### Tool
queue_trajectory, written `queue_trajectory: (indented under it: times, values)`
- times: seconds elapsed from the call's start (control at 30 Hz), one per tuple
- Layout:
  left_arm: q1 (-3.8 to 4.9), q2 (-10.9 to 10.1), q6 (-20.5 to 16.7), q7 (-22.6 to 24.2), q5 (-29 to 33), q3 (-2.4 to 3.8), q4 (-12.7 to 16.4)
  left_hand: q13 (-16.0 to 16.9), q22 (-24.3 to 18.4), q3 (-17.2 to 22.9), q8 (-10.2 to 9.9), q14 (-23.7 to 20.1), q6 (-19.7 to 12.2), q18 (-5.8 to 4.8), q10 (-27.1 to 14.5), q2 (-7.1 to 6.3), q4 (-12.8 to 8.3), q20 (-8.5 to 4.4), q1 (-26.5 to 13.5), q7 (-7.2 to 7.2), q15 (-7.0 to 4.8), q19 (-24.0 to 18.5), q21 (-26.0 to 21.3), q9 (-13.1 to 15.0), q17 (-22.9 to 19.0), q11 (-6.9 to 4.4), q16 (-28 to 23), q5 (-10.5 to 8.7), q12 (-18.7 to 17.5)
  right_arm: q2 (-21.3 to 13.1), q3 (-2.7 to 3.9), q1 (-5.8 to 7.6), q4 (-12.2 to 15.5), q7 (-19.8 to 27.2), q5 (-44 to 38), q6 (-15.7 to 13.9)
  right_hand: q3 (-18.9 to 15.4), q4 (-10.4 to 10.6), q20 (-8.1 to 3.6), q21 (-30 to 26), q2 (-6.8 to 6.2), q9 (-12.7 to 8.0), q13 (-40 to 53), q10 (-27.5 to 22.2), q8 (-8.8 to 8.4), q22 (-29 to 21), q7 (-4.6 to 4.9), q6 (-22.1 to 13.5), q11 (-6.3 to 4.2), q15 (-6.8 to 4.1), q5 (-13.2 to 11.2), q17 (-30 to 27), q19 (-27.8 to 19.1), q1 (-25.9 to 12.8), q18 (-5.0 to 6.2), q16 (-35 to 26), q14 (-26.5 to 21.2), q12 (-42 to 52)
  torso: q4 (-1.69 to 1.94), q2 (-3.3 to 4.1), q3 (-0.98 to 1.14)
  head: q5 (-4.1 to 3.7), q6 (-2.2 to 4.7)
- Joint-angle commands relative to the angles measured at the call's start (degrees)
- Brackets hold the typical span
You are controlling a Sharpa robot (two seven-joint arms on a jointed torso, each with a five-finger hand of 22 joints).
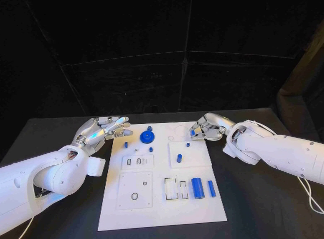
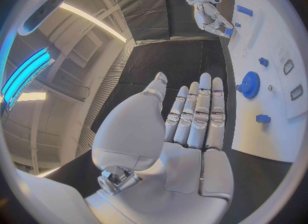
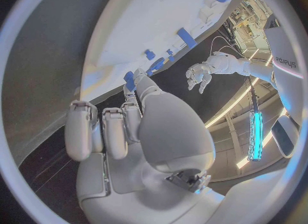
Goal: Assemble the parts on the task board
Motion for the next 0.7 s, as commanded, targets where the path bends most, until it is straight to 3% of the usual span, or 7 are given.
queue_trajectory:
  times: [0.03,0.13,0.27,0.43,0.6,0.7]
  values:
    - [0.11,-0.1,0.7,0.3,-0.2,0.05,0.2,-0.1,-0.1,-0.3,-0.3,0.0,-0.1,0.88,-0.4,0.29,-0.2,0.16,-0.2,0.24,0.36,0.1,-0.4,0.0,0.1,-0.13,-0.3,-0.35,-0.4,0.7,0.14,0.67,2.5,-2.3,-0.8,-0.7,-0.1,0.5,-0.37,0.1,-1.13,0.0,1.0,0.2,-0.31,0.1,-0.77,0.8,-0.42,-0.41,3.1,7.2,-0.1,-2.0,-0.40,0.2,4.3,-0.3,0.28,-0.19,-0.41,-0.32,-0.24]
    - [0.14,-0.2,0.7,0.3,-0.2,0.06,0.3,-0.1,-0.1,-0.3,-0.3,0.0,-0.1,0.89,-0.4,0.30,-0.2,0.16,-0.2,0.24,0.36,0.1,-0.4,0.0,0.1,-0.14,-0.3,-0.35,-0.4,1.9,0.15,0.88,4.1,-4.0,-2.8,-1.0,0.0,0.5,-0.37,0.1,-1.30,0.0,1.0,0.2,-0.35,0.1,-0.79,0.9,-0.43,-0.42,3.4,7.1,-0.1,-2.2,-0.40,0.1,4.3,-0.3,0.44,-0.20,-0.53,-0.30,-0.32]
    - [0.24,-0.3,0.8,0.3,-0.2,0.06,0.3,-0.1,-0.1,-0.3,-0.3,0.0,-0.1,0.89,-0.4,0.30,-0.2,0.16,-0.2,0.24,0.36,0.1,-0.4,0.0,0.1,-0.14,-0.3,-0.35,-0.4,4.7,0.15,1.01,5.1,-6.5,-5.6,-1.4,0.7,0.1,-0.41,0.1,-1.11,0.0,1.0,0.2,-0.38,0.1,-0.90,1.0,-0.53,-0.49,2.8,7.1,-0.1,-1.9,-0.40,0.1,4.3,-0.4,0.53,-0.25,-0.53,0.20,-0.52]
    - [0.38,-0.3,0.8,0.4,-0.2,0.06,0.1,-0.1,-0.1,-0.3,-0.3,0.0,-0.1,0.89,-0.4,0.30,-0.2,0.16,-0.2,0.24,0.36,0.1,-0.4,0.0,0.1,-0.14,-0.3,-0.35,-0.4,8.8,0.13,1.03,5.6,-9.4,-8.2,-1.4,1.3,-0.3,-0.45,0.0,-1.10,0.0,0.9,0.2,-0.39,0.0,-0.95,1.2,-0.58,-0.54,2.8,7.1,-0.2,-1.7,-0.38,0.1,4.3,-0.5,0.94,-0.35,-0.68,1.07,-1.28]
    - [0.51,-0.3,0.7,0.4,-0.2,0.07,-0.1,-0.1,-0.1,-0.3,-0.3,0.0,-0.1,0.89,-0.4,0.30,-0.2,0.16,-0.2,0.24,0.36,0.1,-0.4,0.0,0.1,-0.14,-0.3,-0.35,-0.4,12.4,0.08,0.80,5.6,-11.6,-10.5,-0.4,1.5,-0.5,-0.47,0.0,-1.14,0.0,1.0,0.2,-0.38,0.0,-0.97,1.3,-0.60,-0.57,2.9,7.1,-0.2,-1.6,-0.37,0.1,4.3,-0.5,1.23,-0.44,-0.84,1.77,-1.61]
    - [0.65,-0.3,0.6,0.5,-0.2,0.07,-0.2,-0.1,-0.1,-0.3,-0.3,0.0,-0.1,0.89,-0.4,0.30,-0.2,0.16,-0.2,0.24,0.36,0.1,-0.4,0.0,0.1,-0.14,-0.3,-0.35,-0.4,14.4,0.04,0.41,5.2,-12.9,-11.9,0.6,1.5,-0.5,-0.47,0.0,-1.14,0.0,1.0,0.2,-0.38,0.0,-0.97,1.3,-0.60,-0.57,2.9,7.1,-0.2,-1.6,-0.37,0.1,4.3,-0.5,1.22,-0.41,-0.89,2.32,-1.94]
